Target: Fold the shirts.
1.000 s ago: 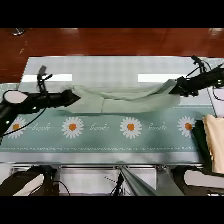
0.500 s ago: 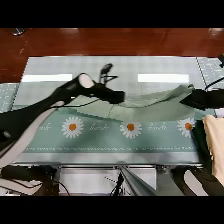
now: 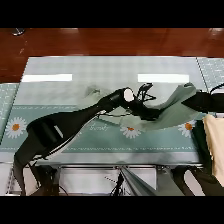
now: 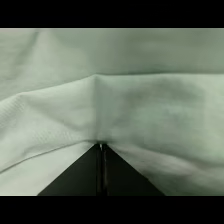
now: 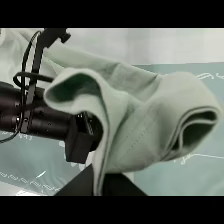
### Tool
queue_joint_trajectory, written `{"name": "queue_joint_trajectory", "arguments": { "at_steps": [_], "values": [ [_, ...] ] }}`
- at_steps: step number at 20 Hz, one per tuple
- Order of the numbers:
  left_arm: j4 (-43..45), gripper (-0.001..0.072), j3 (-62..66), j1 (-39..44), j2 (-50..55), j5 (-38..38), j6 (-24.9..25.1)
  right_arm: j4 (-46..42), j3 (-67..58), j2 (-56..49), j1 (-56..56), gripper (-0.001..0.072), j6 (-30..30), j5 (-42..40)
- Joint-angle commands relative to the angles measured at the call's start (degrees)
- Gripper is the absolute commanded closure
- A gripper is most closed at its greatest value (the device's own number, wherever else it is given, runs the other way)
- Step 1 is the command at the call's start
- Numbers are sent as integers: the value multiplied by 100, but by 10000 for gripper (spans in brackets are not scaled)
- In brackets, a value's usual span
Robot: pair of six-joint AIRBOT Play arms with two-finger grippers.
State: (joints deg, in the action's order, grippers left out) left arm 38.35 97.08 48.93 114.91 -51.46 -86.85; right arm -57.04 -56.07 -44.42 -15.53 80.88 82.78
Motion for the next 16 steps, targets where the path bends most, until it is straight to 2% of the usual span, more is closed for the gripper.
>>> {"name": "queue_joint_trajectory", "arguments": {
  "at_steps": [1, 2, 4, 7, 10, 12, 13, 16],
  "values": [
    [-87, 678, 232, -509, 28, -562, 0, 90, 0, 24, 111, 683, 13, -13],
    [-70, 679, 229, -896, -46, -807, -4, 107, 0, 24, 256, 683, 28, -50],
    [280, 679, 229, -1856, -280, -1460, -332, 111, 0, 17, 802, 683, 105, -247],
    [1335, 679, 199, -3189, -1141, -2262, -389, 109, -72, -122, 1836, 683, 546, -1084],
    [2455, 679, -238, -4162, -2586, -2282, -389, 125, -592, -997, 2817, 683, 798, -1650],
    [3803, 678, -817, -4631, -3628, -2203, -540, 162, -1137, -1832, 3416, 683, 824, -1947],
    [4181, 678, -1189, -4863, -4157, -2201, -605, 225, -1445, -2273, 3657, 683, 822, -2070],
    [3993, 678, -2557, -5248, -5781, -1628, -605, 463, -2496, -3716, 4271, 682, 780, -2358]
  ]
}}
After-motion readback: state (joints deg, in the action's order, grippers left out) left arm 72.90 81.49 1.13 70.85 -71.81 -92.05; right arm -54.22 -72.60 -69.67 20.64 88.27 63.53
